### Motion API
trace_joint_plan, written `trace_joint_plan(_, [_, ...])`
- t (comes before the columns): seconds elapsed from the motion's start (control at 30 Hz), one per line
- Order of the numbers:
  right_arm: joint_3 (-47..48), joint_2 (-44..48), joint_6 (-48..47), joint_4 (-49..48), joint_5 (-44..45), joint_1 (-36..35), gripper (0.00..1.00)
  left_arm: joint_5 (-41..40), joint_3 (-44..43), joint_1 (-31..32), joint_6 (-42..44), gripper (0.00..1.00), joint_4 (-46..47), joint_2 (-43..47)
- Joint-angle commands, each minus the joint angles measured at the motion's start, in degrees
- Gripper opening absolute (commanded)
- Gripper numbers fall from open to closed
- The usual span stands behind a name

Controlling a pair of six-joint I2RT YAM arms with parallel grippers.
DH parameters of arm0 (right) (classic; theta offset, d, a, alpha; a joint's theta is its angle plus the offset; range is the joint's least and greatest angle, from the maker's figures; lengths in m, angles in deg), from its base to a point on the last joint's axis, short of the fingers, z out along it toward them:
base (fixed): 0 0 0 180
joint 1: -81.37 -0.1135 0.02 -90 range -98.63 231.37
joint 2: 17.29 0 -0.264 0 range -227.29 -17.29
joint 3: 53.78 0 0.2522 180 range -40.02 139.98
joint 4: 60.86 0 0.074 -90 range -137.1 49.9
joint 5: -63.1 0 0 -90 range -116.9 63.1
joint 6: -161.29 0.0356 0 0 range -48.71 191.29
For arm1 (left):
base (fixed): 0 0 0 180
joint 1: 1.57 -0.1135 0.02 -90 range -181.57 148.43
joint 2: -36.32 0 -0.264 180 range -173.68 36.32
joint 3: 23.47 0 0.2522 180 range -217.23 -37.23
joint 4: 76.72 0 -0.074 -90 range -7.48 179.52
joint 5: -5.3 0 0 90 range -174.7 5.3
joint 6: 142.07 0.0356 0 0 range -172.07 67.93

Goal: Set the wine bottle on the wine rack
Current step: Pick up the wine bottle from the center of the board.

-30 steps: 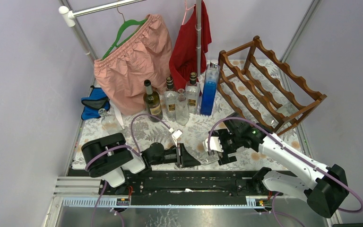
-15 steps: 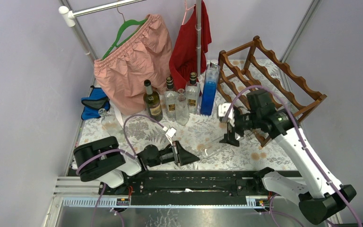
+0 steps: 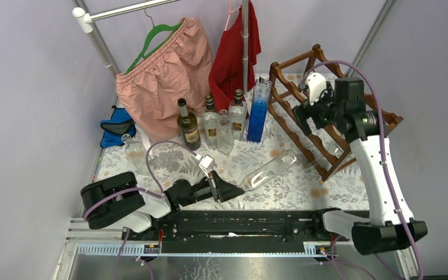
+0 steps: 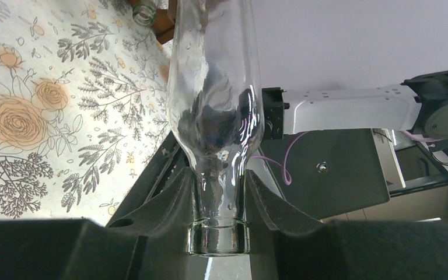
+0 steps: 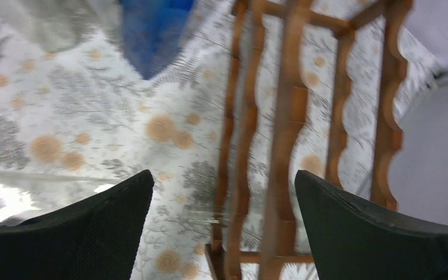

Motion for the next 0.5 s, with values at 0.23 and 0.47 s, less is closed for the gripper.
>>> trace_joint_plan(0.23, [3.03, -7.79, -1.86, 1.53, 6.23, 10.20, 0.80, -2.58, 1.21, 0.18, 5.24, 0.00, 3.73, 8.80])
trace_joint_plan(0.47, [1.80, -10.06, -3.26, 2.42, 6.05, 11.81, 0.51, -2.67, 1.52, 0.18, 5.83, 0.00, 3.03, 9.60])
